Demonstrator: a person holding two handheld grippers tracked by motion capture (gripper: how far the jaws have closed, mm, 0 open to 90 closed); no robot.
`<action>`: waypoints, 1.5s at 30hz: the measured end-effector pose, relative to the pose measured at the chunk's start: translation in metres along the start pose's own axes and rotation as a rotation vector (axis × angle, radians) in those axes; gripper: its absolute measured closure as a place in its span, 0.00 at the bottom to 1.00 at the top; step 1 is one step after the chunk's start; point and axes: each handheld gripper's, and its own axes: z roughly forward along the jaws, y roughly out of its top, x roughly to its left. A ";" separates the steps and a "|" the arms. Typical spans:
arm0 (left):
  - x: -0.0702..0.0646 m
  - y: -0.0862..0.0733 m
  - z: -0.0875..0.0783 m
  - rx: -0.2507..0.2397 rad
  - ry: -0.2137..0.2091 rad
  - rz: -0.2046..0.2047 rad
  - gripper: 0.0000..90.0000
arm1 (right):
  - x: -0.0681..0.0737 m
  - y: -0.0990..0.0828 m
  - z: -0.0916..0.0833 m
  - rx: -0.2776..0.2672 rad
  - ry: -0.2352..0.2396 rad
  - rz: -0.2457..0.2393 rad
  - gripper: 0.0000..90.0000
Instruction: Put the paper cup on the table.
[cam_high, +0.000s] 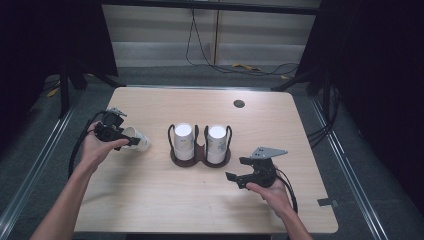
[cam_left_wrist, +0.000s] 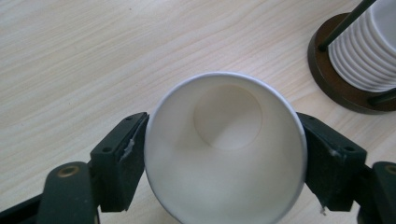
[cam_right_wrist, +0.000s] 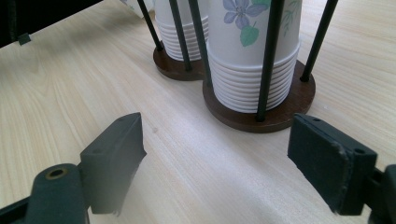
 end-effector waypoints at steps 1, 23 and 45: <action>-0.001 0.000 0.001 -0.004 -0.003 -0.001 0.24 | 0.000 0.000 0.000 0.001 0.000 -0.002 0.21; -0.006 0.000 0.014 -0.034 -0.026 0.021 0.23 | 0.001 -0.001 0.002 0.008 0.013 0.001 0.21; -0.007 -0.030 -0.005 -0.131 -0.049 0.021 0.23 | 0.001 -0.001 0.000 0.000 0.004 0.006 0.21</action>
